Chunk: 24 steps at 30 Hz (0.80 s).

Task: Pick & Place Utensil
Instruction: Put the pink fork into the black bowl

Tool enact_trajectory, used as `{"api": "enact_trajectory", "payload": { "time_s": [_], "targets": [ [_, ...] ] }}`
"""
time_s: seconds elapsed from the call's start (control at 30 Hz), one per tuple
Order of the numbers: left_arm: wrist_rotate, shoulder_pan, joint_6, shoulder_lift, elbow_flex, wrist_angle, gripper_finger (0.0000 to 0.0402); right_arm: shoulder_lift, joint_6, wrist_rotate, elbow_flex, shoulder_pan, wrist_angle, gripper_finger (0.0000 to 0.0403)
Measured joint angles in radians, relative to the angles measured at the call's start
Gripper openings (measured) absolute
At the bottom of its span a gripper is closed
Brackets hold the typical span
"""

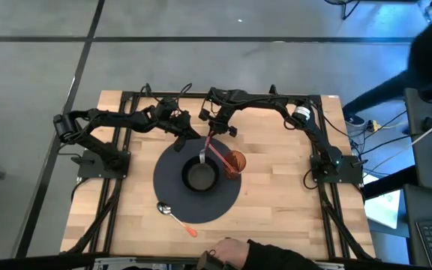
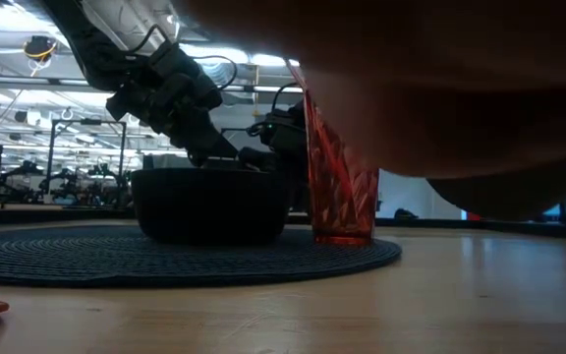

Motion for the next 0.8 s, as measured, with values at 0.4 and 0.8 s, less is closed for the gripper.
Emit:
{"api": "enact_trajectory", "payload": {
  "time_s": [0.4, 0.8],
  "targets": [
    [0.0, 0.0, -0.021, 0.0, 0.0, 0.0, 0.0004, 0.0, 0.01, 0.03, 0.0, 0.013, 0.005, 0.0002],
    [0.0, 0.0, -0.034, 0.0, 0.0, -0.003, 0.0004, 0.002, 0.04, 0.058, 0.007, 0.019, 0.004, 0.0001]
  ]
}}
